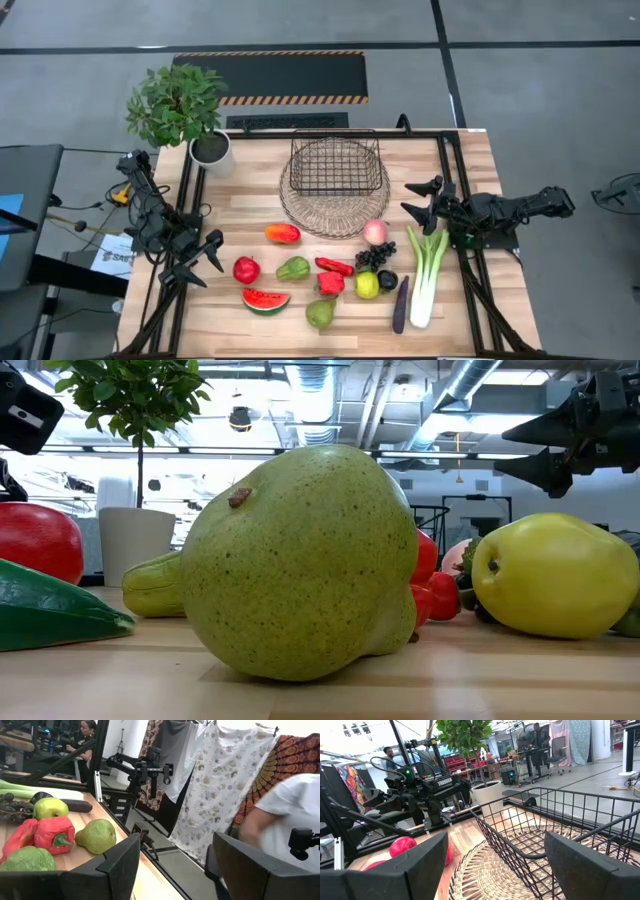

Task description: Build produce basket

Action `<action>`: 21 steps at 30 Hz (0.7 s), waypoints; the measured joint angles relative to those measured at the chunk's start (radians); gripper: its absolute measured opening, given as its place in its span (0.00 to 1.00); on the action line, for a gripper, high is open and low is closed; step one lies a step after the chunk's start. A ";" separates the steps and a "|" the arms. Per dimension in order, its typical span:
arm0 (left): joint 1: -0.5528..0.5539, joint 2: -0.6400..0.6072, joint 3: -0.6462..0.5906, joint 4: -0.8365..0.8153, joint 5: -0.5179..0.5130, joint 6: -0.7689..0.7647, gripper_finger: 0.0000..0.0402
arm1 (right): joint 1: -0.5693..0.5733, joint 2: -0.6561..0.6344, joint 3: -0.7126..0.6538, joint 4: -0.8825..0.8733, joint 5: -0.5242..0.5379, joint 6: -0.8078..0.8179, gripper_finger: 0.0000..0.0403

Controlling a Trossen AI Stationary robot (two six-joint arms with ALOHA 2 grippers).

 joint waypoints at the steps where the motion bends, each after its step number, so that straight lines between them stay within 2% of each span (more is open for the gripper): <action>1: 0.000 0.000 0.000 0.000 0.000 0.000 0.59 | 0.000 0.000 0.000 0.000 0.000 0.000 0.87; 13: 0.000 0.000 0.000 0.000 -0.001 0.000 0.59 | 0.000 0.000 0.000 0.000 0.000 0.000 0.87; 17: -0.001 0.000 0.000 0.012 -0.111 0.000 0.59 | 0.000 0.000 0.000 0.000 0.000 0.000 0.87; 21: -0.001 0.000 0.000 0.022 -0.307 -0.017 0.59 | 0.000 0.000 0.000 0.000 0.000 0.000 0.87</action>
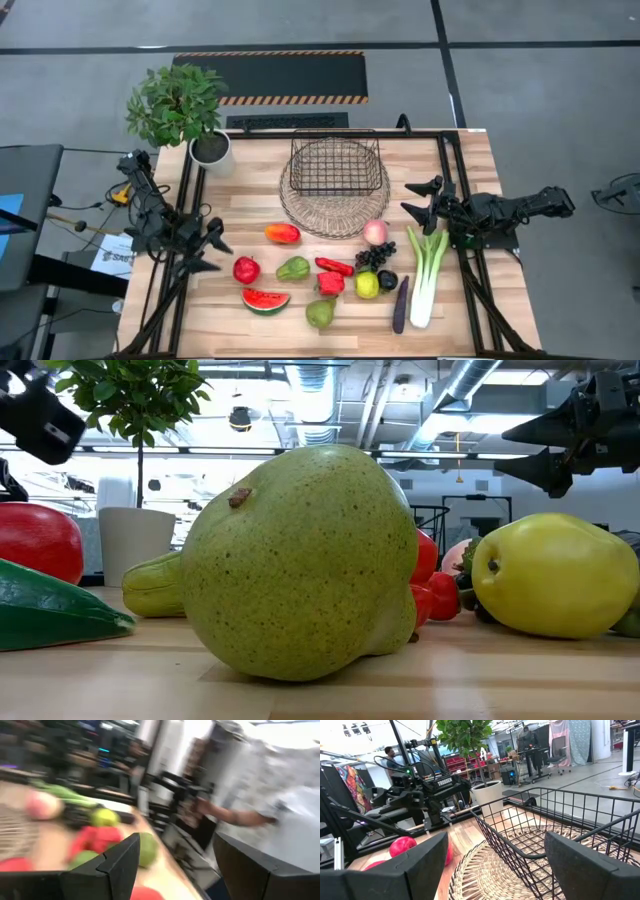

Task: Build produce basket
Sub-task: Put the pink peach into the black wire basket

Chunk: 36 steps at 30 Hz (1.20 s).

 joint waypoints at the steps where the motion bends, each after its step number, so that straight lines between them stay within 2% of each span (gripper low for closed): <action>1: 0.000 0.000 0.000 0.003 -0.050 -0.026 0.59 | 0.000 0.000 0.000 0.000 0.000 0.000 0.87; 6: 0.001 0.000 0.000 0.003 -0.228 -0.275 0.59 | 0.000 0.000 0.000 0.000 0.000 0.009 0.87; 9: 0.001 0.000 0.000 0.002 -0.320 -0.338 0.59 | 0.000 0.000 0.000 0.000 0.000 0.144 0.87; 12: 0.001 0.000 0.000 -0.014 -0.387 -0.321 0.59 | 0.000 0.000 0.000 0.000 0.000 0.267 0.87; 15: 0.001 0.000 0.000 -0.027 -0.435 -0.297 0.59 | 0.000 0.000 0.000 0.000 0.000 0.315 0.87; 27: 0.001 0.000 0.000 -0.037 -0.635 -0.293 0.59 | 0.000 0.000 0.000 0.000 0.000 0.342 0.87; 36: 0.001 0.000 0.000 -0.036 -0.679 -0.295 0.59 | 0.000 0.000 0.000 0.000 0.016 0.341 0.87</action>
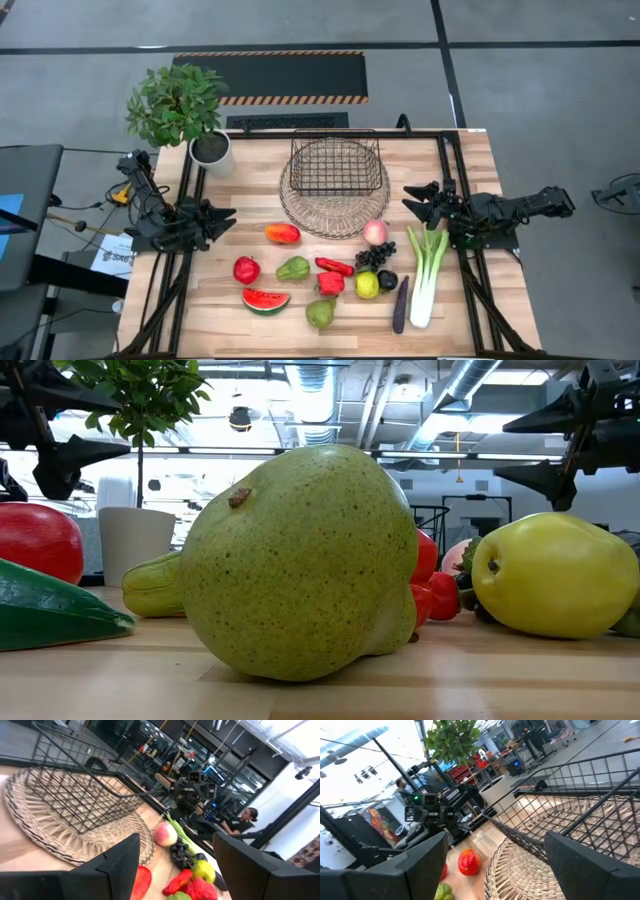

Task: Build produce basket
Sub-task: Put the pink peach into the black wire basket

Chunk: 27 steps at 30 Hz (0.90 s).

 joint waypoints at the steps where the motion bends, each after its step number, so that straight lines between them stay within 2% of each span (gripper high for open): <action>1: 0.000 0.000 0.000 0.000 -0.008 0.005 0.59 | 0.000 0.000 0.000 -0.001 0.026 -0.001 0.87; 16: 0.000 0.000 0.000 0.001 -0.020 -0.039 0.59 | -0.011 0.000 0.000 -0.003 0.041 0.024 0.87; 19: 0.000 0.000 0.000 0.012 -0.020 -0.044 0.59 | -0.014 0.000 0.007 0.055 0.017 0.025 0.87; 22: 0.000 0.000 0.013 0.020 -0.015 -0.024 0.59 | -0.012 0.001 0.076 0.062 -0.082 0.026 0.86; 25: 0.000 -0.001 0.063 0.080 0.038 0.071 0.62 | 0.009 0.010 0.186 0.057 -0.184 0.027 0.87; 27: 0.000 0.000 0.097 0.110 0.085 0.143 0.65 | 0.031 0.049 0.273 -0.030 -0.188 0.023 0.87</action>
